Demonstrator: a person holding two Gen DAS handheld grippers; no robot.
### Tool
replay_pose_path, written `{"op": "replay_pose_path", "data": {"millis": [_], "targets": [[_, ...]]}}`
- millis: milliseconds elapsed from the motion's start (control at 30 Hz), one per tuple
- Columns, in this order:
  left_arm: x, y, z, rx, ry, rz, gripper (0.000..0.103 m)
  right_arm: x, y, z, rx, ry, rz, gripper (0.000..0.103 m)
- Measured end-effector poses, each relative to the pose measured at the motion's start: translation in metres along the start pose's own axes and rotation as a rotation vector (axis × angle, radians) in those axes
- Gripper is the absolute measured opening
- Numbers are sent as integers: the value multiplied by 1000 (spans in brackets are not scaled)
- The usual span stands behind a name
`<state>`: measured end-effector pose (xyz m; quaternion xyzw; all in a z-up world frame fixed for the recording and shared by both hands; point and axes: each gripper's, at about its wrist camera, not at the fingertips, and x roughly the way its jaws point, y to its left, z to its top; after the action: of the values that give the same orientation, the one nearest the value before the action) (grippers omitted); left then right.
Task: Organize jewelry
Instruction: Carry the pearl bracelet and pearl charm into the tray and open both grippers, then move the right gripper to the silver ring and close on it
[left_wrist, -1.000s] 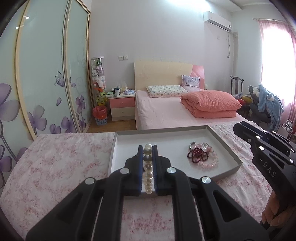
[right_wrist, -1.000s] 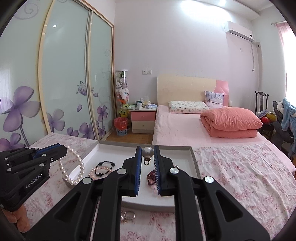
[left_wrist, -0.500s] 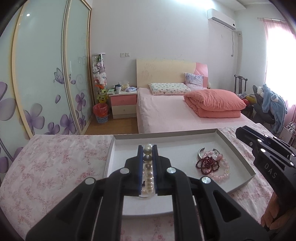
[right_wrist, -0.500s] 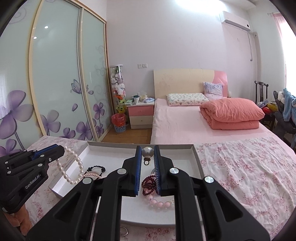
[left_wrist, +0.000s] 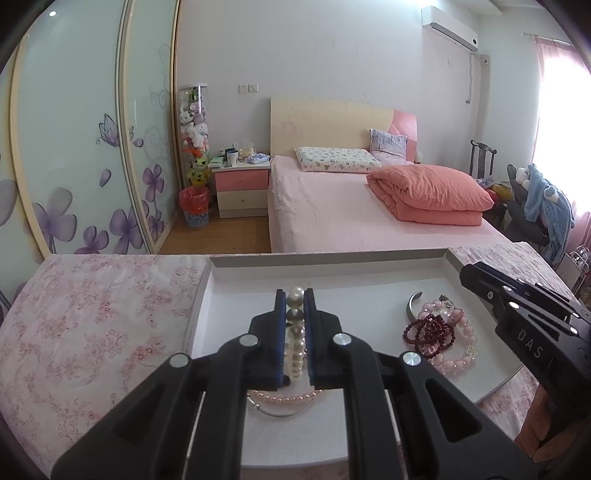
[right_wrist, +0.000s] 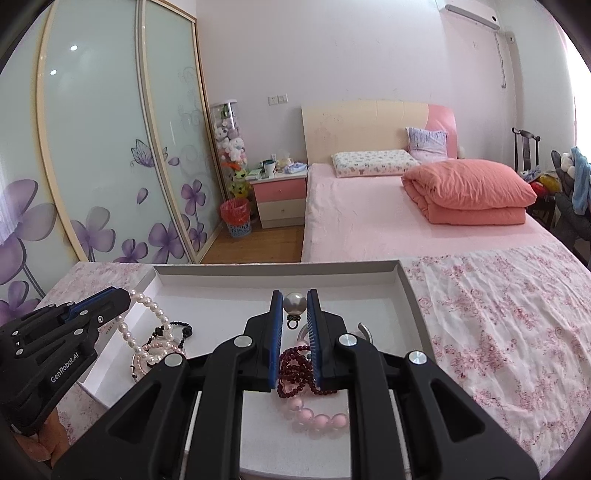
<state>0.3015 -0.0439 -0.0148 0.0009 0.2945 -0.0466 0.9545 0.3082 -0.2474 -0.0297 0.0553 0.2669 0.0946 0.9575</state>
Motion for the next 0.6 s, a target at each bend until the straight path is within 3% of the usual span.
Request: {"op": "replay_pose_path", "data": {"millis": [67,133,600], "targets": [[4,1,0,-10,12,-15,11,2,-2,-1,8,13,4,21],[5,4,1,-28,19,-31,12,0,-4,-2,12,7,-6,40],[-8,26,6,-79,7,-15,17,-14,-9,-7,10,2,-4,41]]}}
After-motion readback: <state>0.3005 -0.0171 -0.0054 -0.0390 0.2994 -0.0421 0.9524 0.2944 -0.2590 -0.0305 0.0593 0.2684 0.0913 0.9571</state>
